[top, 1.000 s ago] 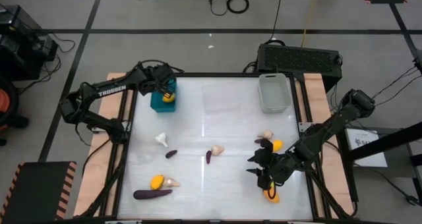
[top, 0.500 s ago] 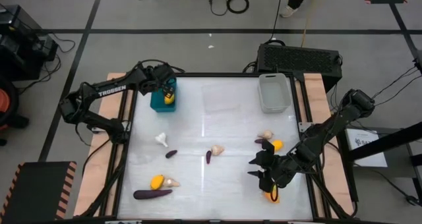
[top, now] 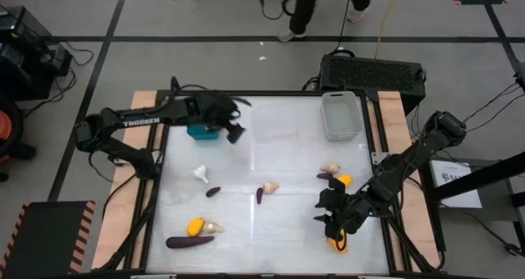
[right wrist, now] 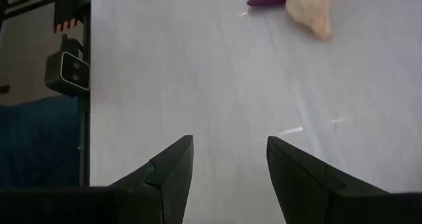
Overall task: Sort produce into baskets
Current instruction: Put the lemon into the blue bin
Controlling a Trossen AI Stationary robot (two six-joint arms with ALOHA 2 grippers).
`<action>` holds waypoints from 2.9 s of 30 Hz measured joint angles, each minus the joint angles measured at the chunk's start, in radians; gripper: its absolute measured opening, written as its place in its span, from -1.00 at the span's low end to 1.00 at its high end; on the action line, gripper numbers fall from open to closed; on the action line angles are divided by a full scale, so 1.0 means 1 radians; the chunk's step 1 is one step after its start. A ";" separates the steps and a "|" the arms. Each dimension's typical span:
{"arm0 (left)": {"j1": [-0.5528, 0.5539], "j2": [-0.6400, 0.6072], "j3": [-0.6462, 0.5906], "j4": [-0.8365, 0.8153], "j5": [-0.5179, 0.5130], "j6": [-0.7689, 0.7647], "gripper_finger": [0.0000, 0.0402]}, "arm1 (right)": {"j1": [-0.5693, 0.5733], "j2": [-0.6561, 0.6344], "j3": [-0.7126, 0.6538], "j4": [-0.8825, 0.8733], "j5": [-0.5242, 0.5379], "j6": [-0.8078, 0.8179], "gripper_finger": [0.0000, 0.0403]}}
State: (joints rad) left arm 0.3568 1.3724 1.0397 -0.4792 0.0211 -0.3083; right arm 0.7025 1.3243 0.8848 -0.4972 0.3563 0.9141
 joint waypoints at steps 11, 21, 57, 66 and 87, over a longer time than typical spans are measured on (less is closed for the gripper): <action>-0.368 0.087 0.004 0.484 -0.069 0.133 0.61 | 0.018 -0.007 0.000 -0.063 -0.023 0.055 -0.08; -0.439 0.479 0.013 1.045 -0.110 0.241 0.61 | 0.059 -0.055 0.000 -0.172 -0.024 0.173 -0.08; -0.426 1.224 1.093 0.627 -0.169 0.234 0.61 | 0.216 -0.167 0.000 -0.266 0.145 0.297 -0.08; -0.438 1.229 1.094 0.640 -0.168 0.215 0.61 | 0.216 -0.167 0.000 -0.263 0.150 0.297 -0.08; -0.463 1.309 1.095 0.769 -0.239 0.209 0.61 | 0.192 -0.167 0.000 -0.264 0.171 0.279 -0.08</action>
State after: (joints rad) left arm -0.1065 2.6815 2.1349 0.2901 -0.2176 -0.0991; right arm 0.8947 1.1568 0.8845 -0.7608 0.5268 1.1932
